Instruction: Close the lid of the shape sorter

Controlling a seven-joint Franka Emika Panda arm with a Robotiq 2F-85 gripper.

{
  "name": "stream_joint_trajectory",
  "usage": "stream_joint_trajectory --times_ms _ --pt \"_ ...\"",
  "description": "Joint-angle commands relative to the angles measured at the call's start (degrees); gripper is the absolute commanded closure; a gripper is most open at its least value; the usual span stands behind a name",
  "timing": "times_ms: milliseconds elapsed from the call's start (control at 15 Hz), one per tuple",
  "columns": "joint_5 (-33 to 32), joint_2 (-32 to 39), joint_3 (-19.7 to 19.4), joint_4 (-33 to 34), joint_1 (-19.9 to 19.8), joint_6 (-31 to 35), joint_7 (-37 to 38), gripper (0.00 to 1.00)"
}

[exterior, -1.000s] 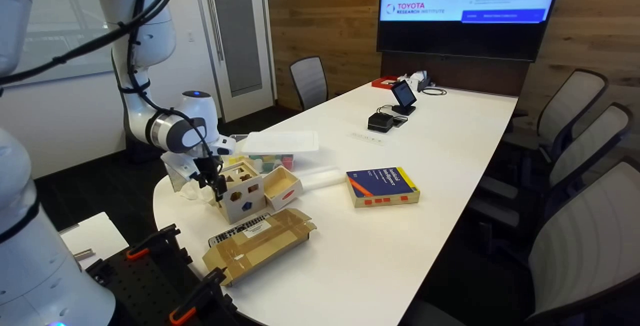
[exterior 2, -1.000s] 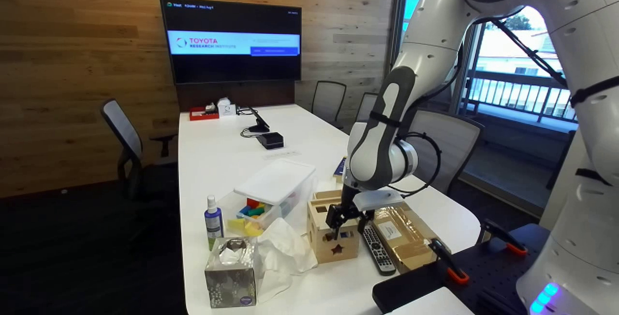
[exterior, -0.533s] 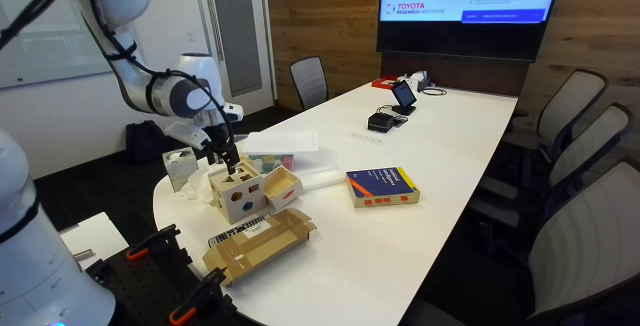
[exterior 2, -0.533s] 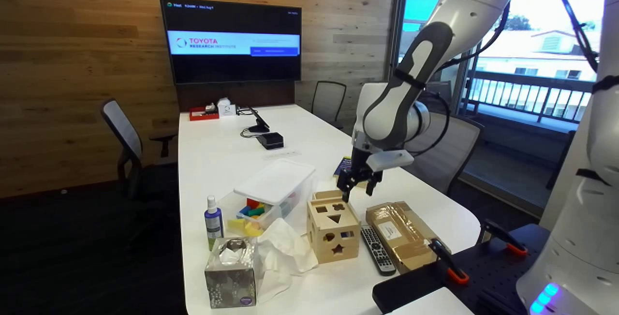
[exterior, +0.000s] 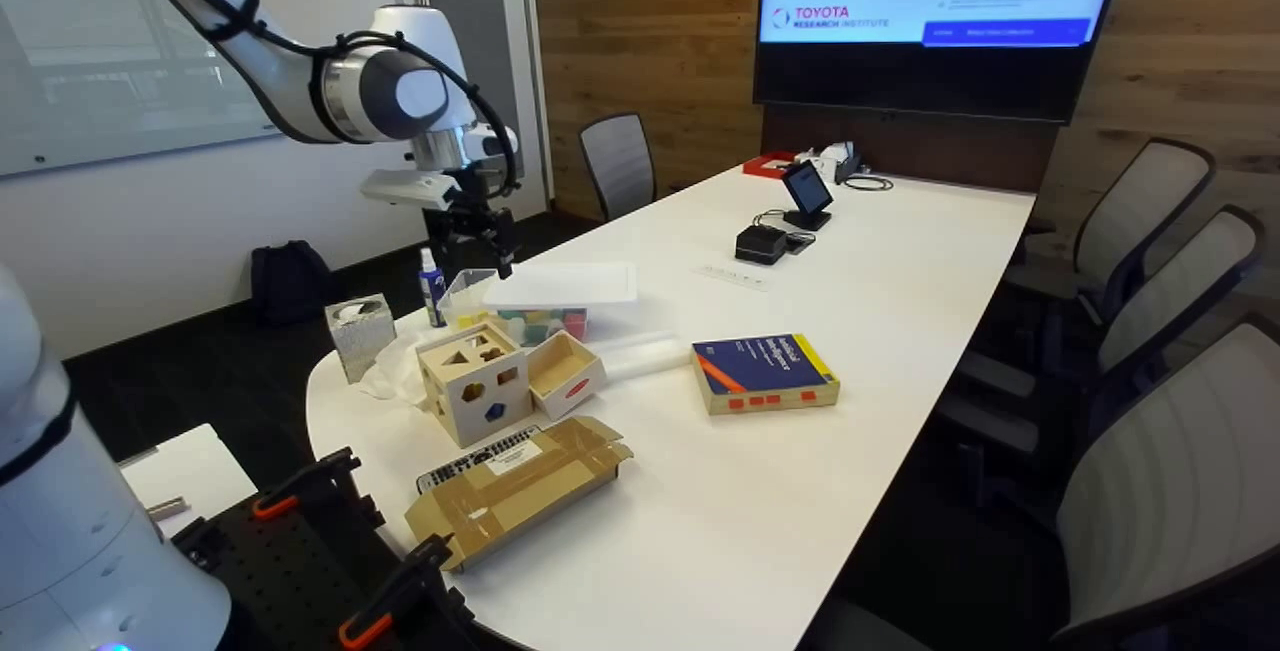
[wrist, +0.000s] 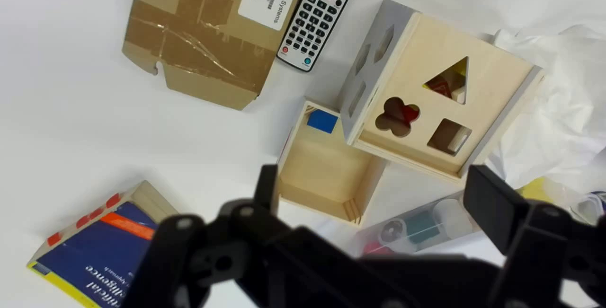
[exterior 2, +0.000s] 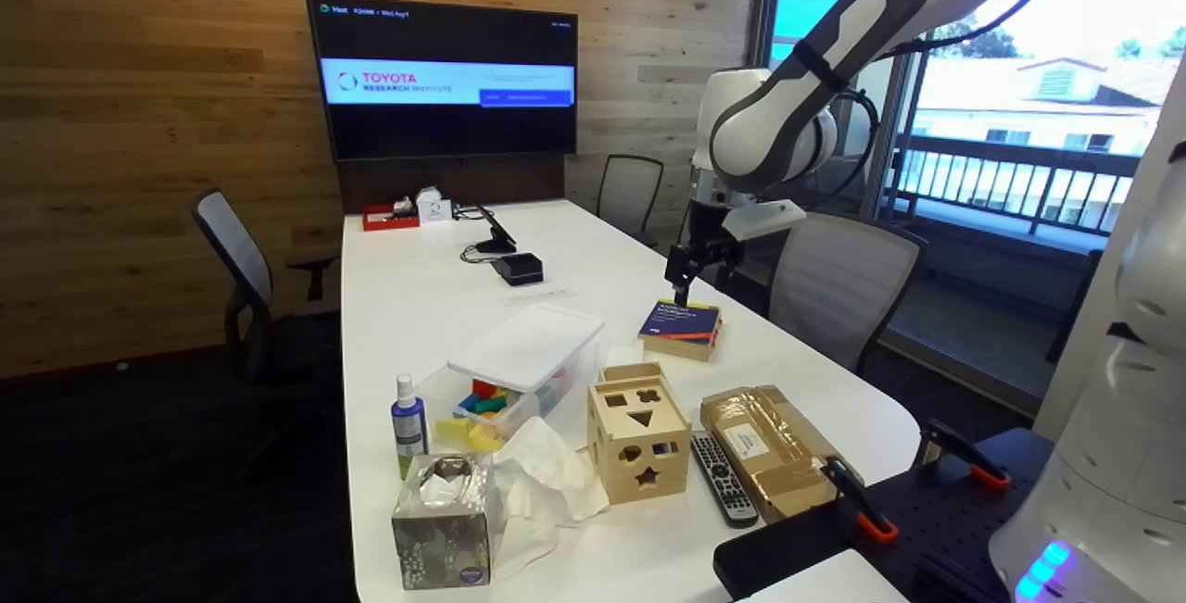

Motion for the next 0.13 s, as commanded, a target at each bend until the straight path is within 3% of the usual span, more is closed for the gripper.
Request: stream_joint_trajectory --times_ms 0,67 --pt "0.7 0.8 0.0 2.8 -1.7 -3.3 -5.3 0.00" --pt "0.6 1.2 0.0 3.4 -2.1 -3.9 -6.3 0.00"
